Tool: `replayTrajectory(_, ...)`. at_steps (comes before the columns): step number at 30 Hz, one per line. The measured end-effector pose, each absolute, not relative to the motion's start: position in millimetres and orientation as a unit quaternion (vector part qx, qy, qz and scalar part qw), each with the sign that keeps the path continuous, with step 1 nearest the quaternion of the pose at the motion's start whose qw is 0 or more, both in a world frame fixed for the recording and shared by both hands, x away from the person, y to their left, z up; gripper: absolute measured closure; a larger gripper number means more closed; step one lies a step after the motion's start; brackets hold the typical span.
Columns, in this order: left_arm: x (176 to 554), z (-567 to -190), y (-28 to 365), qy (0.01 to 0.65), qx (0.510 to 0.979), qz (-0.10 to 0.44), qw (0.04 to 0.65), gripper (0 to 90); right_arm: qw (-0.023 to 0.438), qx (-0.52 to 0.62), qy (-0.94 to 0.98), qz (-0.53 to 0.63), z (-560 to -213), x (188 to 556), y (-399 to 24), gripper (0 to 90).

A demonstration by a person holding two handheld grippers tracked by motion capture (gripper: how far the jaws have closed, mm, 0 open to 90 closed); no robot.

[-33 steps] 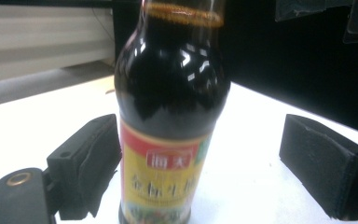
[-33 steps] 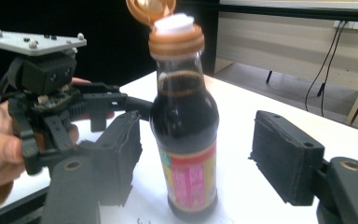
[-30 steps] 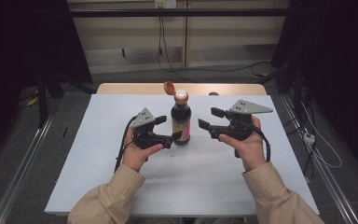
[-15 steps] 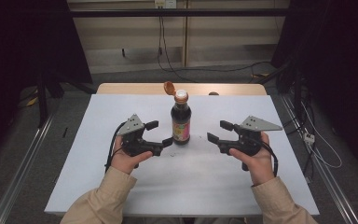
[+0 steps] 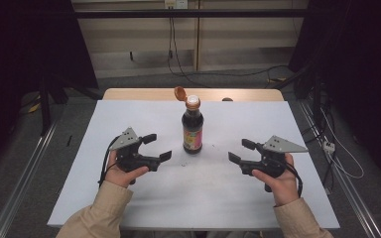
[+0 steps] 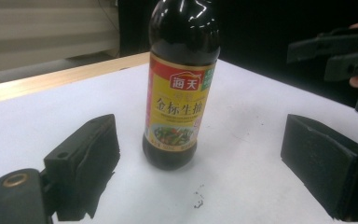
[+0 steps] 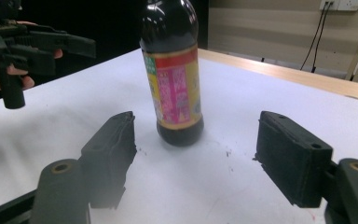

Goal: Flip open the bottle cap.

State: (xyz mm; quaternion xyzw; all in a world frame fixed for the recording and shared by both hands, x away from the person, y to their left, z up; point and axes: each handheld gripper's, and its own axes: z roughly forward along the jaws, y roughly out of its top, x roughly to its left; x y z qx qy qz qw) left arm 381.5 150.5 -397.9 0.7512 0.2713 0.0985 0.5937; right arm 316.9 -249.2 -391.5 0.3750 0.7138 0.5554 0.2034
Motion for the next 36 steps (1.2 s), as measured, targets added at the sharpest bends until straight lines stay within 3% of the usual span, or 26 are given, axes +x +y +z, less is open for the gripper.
replayTrajectory(36,363.5,-413.3,210.3,0.291,0.757,0.121,0.572,11.5,0.202,0.394,0.722,0.531,-434.2,293.4,-273.9,27.4)
